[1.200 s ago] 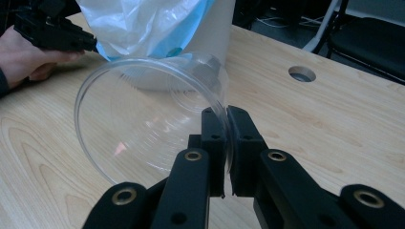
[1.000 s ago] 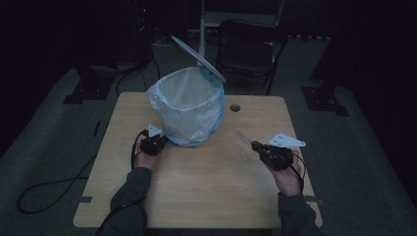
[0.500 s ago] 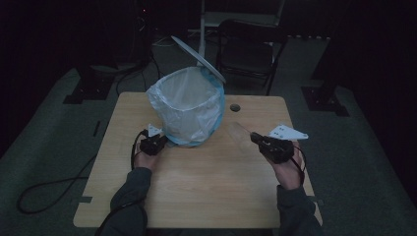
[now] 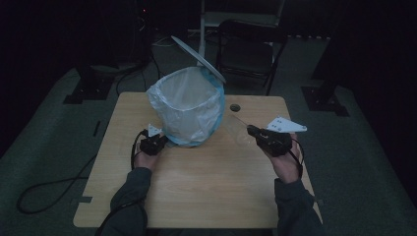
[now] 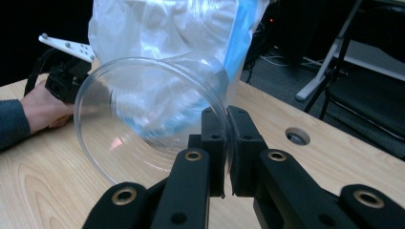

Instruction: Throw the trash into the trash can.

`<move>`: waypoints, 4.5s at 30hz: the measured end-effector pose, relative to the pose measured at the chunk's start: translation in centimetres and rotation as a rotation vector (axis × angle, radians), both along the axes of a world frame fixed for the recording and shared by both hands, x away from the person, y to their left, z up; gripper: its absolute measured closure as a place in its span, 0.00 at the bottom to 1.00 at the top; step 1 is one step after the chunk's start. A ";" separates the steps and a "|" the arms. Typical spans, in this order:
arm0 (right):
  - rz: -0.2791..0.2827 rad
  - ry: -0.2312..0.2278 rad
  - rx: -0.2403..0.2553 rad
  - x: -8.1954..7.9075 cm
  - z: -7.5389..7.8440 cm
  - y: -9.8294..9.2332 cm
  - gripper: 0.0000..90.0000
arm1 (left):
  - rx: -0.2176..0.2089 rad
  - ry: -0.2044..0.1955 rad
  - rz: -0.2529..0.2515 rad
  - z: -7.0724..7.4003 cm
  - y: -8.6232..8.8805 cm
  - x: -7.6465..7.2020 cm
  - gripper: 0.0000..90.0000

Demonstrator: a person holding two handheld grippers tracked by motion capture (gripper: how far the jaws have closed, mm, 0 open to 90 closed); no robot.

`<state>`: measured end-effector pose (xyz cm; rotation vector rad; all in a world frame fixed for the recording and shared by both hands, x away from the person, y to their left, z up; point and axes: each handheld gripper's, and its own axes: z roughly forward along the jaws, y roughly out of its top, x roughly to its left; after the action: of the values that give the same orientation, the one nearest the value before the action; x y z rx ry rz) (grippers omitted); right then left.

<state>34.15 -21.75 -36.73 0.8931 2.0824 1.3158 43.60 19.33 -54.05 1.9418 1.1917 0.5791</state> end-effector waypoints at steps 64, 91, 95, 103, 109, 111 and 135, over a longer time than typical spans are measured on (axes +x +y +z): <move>0.080 -0.083 0.081 4.4 6.4 5.1 0.96 | -0.003 0.001 0.000 0.0 0.0 0.0 1.00; 0.090 -0.063 0.075 6.9 6.8 8.1 0.96 | -0.003 0.004 -0.001 0.0 0.0 0.0 1.00; 0.092 -0.056 0.075 7.3 6.7 8.5 0.96 | -0.003 0.004 0.000 0.0 0.0 0.0 1.00; 0.094 -0.048 0.076 7.8 6.9 9.2 0.96 | -0.002 0.004 0.000 0.0 0.0 0.0 1.00; 0.099 -0.041 0.076 8.3 6.9 9.9 0.96 | -0.003 0.004 0.001 0.0 0.0 0.0 1.00; 0.099 -0.039 0.079 8.5 6.8 10.1 0.96 | -0.004 0.004 0.000 0.0 0.0 0.0 1.00; 0.066 -0.013 0.092 10.1 6.6 12.1 0.96 | -0.002 0.004 0.001 0.0 0.0 0.0 1.00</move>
<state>44.29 -9.66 -30.15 0.8584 2.0714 1.4585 43.59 19.35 -54.04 1.9416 1.1955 0.5748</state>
